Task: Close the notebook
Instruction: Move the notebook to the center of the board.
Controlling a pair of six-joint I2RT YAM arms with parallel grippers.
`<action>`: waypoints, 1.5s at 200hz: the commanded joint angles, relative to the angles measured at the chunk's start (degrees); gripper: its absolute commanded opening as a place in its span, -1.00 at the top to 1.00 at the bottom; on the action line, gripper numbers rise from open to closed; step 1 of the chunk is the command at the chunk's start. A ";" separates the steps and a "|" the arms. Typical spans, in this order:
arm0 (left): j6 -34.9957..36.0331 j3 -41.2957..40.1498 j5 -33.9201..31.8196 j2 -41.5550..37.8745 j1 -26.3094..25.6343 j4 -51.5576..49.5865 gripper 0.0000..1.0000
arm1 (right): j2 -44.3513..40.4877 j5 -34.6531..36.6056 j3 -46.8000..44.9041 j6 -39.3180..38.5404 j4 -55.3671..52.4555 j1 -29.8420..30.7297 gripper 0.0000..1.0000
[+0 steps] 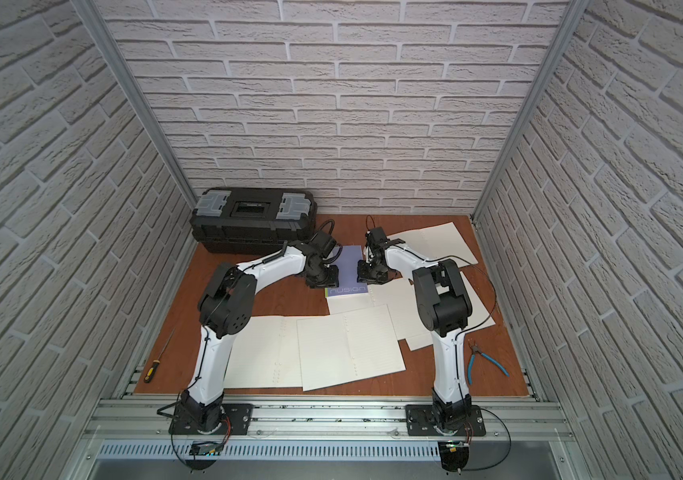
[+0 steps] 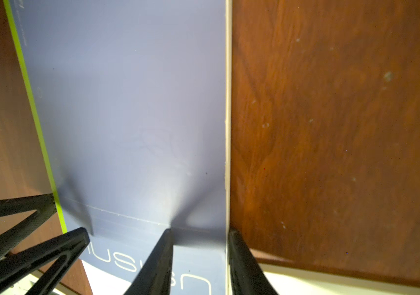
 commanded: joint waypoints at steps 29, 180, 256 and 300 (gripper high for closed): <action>1.64 5.54 1.17 3.70 1.05 0.13 -0.08 | 0.83 -0.70 2.57 1.09 0.01 0.76 0.26; 6.14 15.76 4.73 11.45 4.63 0.98 -0.09 | 10.86 -0.47 17.68 4.65 -1.40 0.71 0.26; 7.61 21.74 6.10 16.08 5.22 0.21 -0.12 | 14.20 0.30 20.81 6.58 0.26 0.71 0.25; 7.61 23.63 6.10 17.48 5.30 -0.21 -0.13 | 16.88 0.36 23.73 7.93 1.41 0.67 0.24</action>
